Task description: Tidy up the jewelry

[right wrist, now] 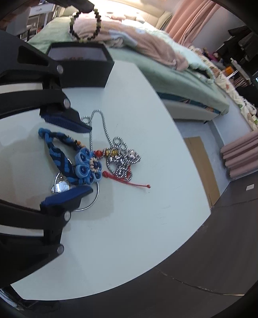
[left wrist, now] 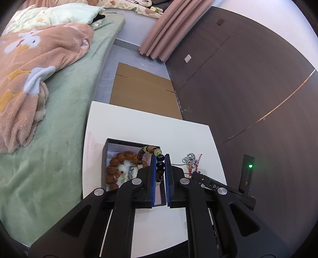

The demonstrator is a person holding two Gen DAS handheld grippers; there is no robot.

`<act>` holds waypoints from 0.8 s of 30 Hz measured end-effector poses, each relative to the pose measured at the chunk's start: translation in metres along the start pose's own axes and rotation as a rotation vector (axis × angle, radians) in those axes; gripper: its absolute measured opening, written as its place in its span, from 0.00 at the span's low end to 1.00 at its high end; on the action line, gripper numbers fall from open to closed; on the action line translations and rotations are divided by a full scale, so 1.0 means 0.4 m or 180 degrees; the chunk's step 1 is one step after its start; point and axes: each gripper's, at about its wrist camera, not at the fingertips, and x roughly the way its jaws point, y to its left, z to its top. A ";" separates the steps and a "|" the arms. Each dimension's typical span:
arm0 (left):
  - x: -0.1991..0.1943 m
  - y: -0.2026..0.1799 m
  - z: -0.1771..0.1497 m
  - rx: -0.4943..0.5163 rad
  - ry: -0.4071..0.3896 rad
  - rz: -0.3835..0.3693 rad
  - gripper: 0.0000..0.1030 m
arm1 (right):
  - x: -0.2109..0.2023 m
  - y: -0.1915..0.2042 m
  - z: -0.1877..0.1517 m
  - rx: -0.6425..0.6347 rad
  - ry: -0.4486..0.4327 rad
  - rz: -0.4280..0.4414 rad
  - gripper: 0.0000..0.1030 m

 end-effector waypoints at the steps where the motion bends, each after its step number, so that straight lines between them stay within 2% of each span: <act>1: 0.000 0.004 -0.001 -0.0010 0.0002 -0.0010 0.08 | -0.001 0.000 -0.001 -0.0010 -0.0012 -0.0068 0.35; 3: 0.003 0.009 -0.004 -0.0019 0.0021 -0.0043 0.08 | -0.006 0.003 -0.003 -0.0037 -0.0008 -0.0065 0.26; 5: 0.013 0.015 -0.006 -0.0031 0.0066 -0.0072 0.09 | -0.037 0.016 -0.009 -0.0081 -0.0094 -0.0070 0.21; 6: 0.020 0.023 -0.006 -0.0072 0.0091 -0.0103 0.14 | -0.050 0.023 -0.012 -0.0100 -0.0128 -0.0059 0.21; 7: 0.024 0.030 -0.007 -0.0113 0.0097 -0.0130 0.31 | -0.066 0.031 -0.014 -0.0121 -0.0162 -0.0034 0.21; 9: 0.020 0.037 -0.009 -0.0143 0.0025 -0.0115 0.49 | -0.106 0.052 -0.015 -0.0189 -0.0246 0.0017 0.20; 12: 0.017 0.047 -0.015 -0.0156 0.0019 -0.0098 0.50 | -0.156 0.078 -0.009 -0.0265 -0.0354 0.0092 0.20; 16: -0.001 0.069 -0.020 -0.0192 -0.0034 -0.0071 0.57 | -0.209 0.120 0.003 -0.0344 -0.0456 0.0205 0.20; 20: -0.019 0.089 -0.022 -0.0207 -0.0070 -0.0030 0.60 | -0.249 0.178 0.009 -0.0451 -0.0513 0.0346 0.20; 24: -0.042 0.115 -0.023 -0.0239 -0.0126 0.0101 0.77 | -0.279 0.233 0.004 -0.0525 -0.0536 0.0526 0.21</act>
